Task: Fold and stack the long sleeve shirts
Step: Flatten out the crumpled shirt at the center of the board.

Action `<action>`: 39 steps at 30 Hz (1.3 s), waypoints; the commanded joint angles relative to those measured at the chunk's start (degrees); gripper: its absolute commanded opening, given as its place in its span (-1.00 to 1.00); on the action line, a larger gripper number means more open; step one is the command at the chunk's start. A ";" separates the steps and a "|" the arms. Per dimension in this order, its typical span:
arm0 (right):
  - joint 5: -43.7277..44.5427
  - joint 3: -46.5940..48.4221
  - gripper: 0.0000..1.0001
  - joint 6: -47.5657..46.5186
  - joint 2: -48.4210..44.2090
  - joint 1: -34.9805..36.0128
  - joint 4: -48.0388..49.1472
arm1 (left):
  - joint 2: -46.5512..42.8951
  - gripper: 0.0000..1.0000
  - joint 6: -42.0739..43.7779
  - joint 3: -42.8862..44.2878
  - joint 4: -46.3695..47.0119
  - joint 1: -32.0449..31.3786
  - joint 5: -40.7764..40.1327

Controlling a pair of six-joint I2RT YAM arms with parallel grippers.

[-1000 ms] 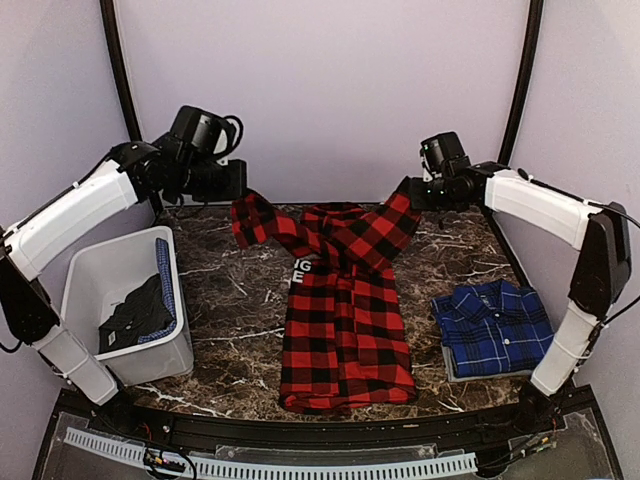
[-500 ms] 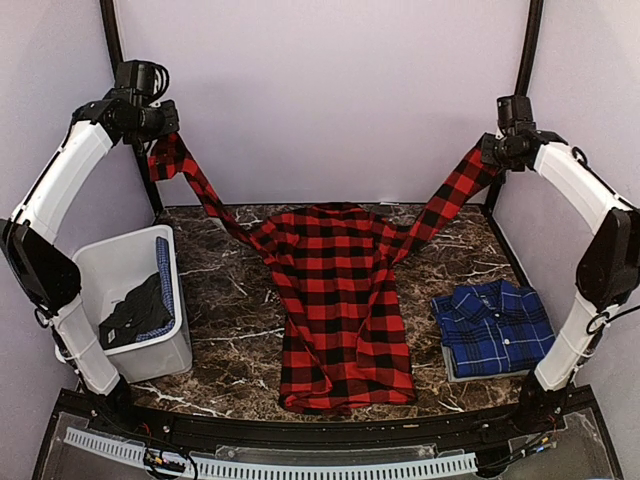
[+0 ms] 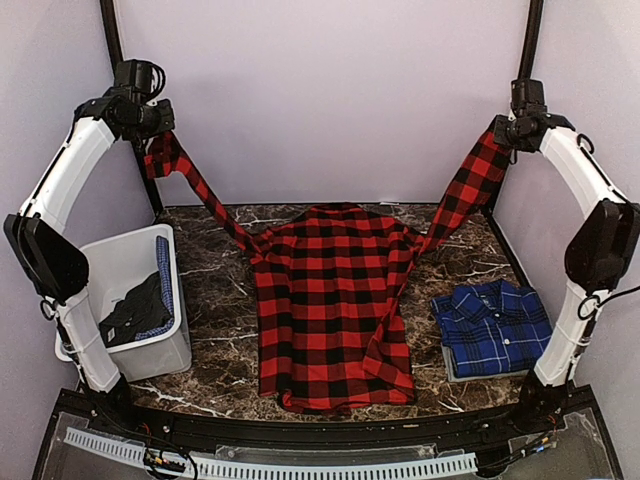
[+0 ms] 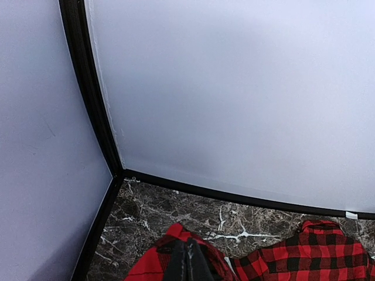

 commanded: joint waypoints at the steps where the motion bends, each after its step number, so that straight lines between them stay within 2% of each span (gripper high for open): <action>1: -1.52 4.51 -1.00 -0.95 2.11 -2.65 -0.92 | -0.38 -1.00 1.67 3.32 0.30 0.20 0.12; 4: -1.94 8.55 -1.00 -0.74 4.07 -3.72 -3.09 | -0.44 -1.00 1.65 5.00 1.57 0.22 0.47; 14: -5.36 12.43 -1.00 -0.17 6.06 -6.40 -4.34 | 0.54 -1.00 1.01 4.96 2.43 0.18 3.24; 18: -9.54 9.84 -1.00 0.67 6.02 -6.27 -3.37 | 1.01 -1.00 -0.49 2.11 2.16 -0.49 8.96; 24: -12.20 3.65 -0.91 0.31 4.59 -4.35 -0.64 | 2.30 -1.00 -1.19 -3.87 2.77 -5.78 8.95; 29: -10.87 -1.37 -0.80 -0.79 3.78 1.13 -0.23 | 4.12 -1.00 -4.45 -9.12 3.17 -9.61 9.79; 32: -10.47 -6.20 -0.64 -0.57 2.48 3.77 0.67 | 4.89 -1.00 -6.26 -11.75 4.10 -11.21 10.09; 35: -9.89 -10.43 -0.37 0.05 0.87 5.96 0.62 | 6.27 -0.99 -7.43 -13.88 4.04 -12.12 11.21; 36: -9.32 -11.63 -0.21 0.12 0.14 6.81 0.51 | 6.63 -0.92 -7.64 -14.16 3.81 -12.67 11.45; 39: -8.80 -16.72 -0.02 0.51 -2.70 10.41 1.31 | 7.40 -0.66 -7.72 -15.41 3.27 -14.14 11.56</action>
